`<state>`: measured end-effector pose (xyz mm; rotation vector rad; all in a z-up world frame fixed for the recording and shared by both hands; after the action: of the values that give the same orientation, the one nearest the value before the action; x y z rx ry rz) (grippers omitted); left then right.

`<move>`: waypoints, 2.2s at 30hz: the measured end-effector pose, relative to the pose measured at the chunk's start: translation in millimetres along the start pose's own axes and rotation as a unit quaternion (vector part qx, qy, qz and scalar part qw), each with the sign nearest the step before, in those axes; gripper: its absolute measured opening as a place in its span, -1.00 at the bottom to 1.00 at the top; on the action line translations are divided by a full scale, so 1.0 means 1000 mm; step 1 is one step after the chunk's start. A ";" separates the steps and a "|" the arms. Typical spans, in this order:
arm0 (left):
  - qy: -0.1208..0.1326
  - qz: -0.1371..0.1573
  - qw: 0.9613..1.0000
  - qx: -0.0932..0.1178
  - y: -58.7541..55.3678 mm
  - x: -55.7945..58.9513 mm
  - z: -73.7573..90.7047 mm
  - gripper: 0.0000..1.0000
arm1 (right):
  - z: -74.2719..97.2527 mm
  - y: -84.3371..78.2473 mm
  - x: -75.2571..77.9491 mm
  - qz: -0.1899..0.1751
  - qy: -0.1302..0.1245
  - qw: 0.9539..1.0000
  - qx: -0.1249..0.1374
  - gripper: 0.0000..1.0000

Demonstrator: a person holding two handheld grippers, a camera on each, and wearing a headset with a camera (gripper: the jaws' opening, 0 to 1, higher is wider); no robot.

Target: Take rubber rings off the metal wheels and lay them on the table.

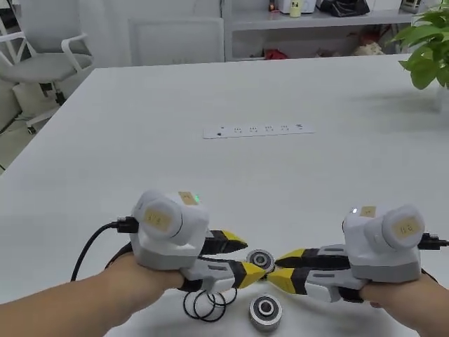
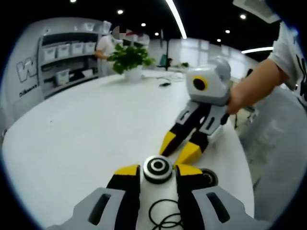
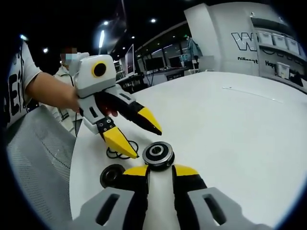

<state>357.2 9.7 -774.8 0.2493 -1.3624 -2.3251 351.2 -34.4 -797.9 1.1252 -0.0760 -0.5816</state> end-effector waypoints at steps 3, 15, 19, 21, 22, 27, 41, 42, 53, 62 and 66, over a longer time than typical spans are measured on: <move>-0.002 0.001 1.000 -0.002 -0.001 0.000 -0.003 -0.52 | -0.001 0.000 0.000 0.000 0.001 1.000 0.001 -0.72; 0.019 -0.016 1.000 -0.007 -0.001 0.001 -0.006 -0.71 | -0.001 -0.001 0.007 -0.049 -0.014 0.999 0.008 -0.99; 0.026 -0.019 0.999 -0.008 -0.002 0.001 -0.005 -0.72 | -0.001 0.000 0.007 -0.068 -0.016 0.997 0.014 -1.00; 0.031 -0.025 0.999 -0.009 -0.002 0.001 -0.005 -0.73 | -0.001 0.000 0.008 -0.083 -0.016 0.996 0.016 -1.00; 0.033 -0.026 0.999 -0.009 -0.002 0.001 -0.006 -0.73 | -0.001 0.000 0.008 -0.098 -0.017 0.995 0.019 -1.00; 0.039 -0.023 0.999 -0.013 -0.002 0.001 -0.007 -0.73 | 0.003 0.001 0.011 -0.154 -0.020 0.987 0.047 -1.00; 0.044 -0.023 0.999 -0.018 -0.003 0.002 -0.009 -0.75 | 0.002 0.020 -0.002 -0.145 0.002 0.987 0.076 -1.00; 0.044 -0.024 0.999 -0.018 -0.003 0.002 -0.010 -0.75 | 0.001 0.023 -0.007 -0.144 0.016 0.986 0.080 -1.00; 0.041 -0.024 0.999 -0.007 -0.003 0.002 -0.010 -0.72 | 0.005 0.025 0.003 -0.153 -0.004 0.985 0.084 -1.00; 0.039 -0.046 0.998 0.003 0.003 0.003 0.015 -0.48 | 0.007 0.036 -0.006 -0.156 0.007 0.983 0.094 -1.00; 0.041 -0.042 0.998 0.011 0.002 0.000 0.033 -0.41 | 0.008 0.041 -0.011 -0.155 0.013 0.983 0.096 -1.00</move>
<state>346.1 34.5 -756.6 0.4124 -1.3627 -2.3412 355.7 -23.8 -756.4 1.3442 0.0696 -0.8504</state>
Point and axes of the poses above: the centre of the closed fingertips' face, and the gripper's own axes: z roughly backward along the fingers, x roughly to its right, y roughly out of its top, the point moved 2 cm from there along z, roughly backward along the fingers, and after that the axes turned 1 degree about y, right-handed, at the moved point
